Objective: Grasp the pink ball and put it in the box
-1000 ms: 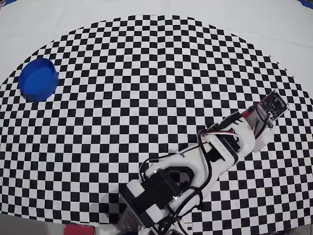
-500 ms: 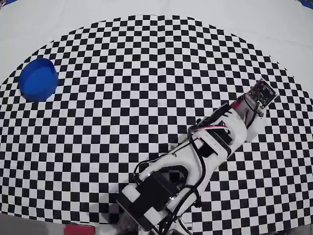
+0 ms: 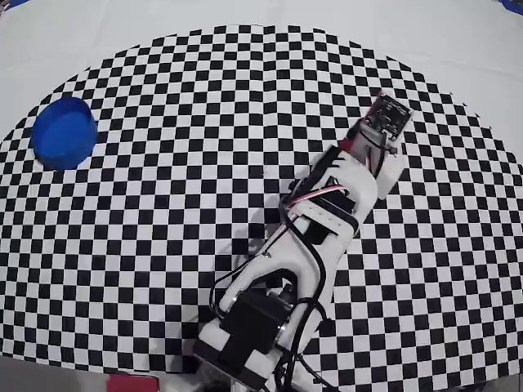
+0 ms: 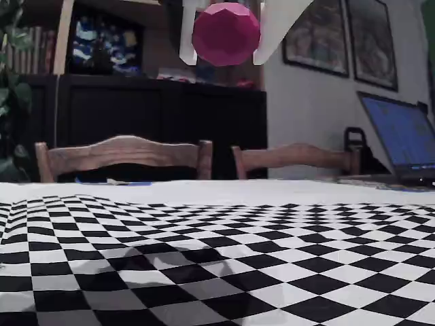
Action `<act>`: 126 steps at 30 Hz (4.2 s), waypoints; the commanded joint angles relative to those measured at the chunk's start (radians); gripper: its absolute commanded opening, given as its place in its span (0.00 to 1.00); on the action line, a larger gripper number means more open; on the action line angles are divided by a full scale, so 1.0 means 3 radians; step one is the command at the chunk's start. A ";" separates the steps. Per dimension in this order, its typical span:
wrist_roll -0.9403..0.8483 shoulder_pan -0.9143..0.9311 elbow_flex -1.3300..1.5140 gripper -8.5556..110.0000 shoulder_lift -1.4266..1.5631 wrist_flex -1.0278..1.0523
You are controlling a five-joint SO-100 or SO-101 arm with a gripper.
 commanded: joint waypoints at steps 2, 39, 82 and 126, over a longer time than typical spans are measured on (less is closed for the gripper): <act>-0.0015 -0.0225 -0.0026 0.07 0.0184 -0.0036; -0.0020 -0.1820 0.0087 0.07 0.0353 -0.0036; -0.0020 -0.3129 0.0148 0.07 0.0383 -0.0051; -0.0020 -0.4106 0.0107 0.07 0.0291 -0.0092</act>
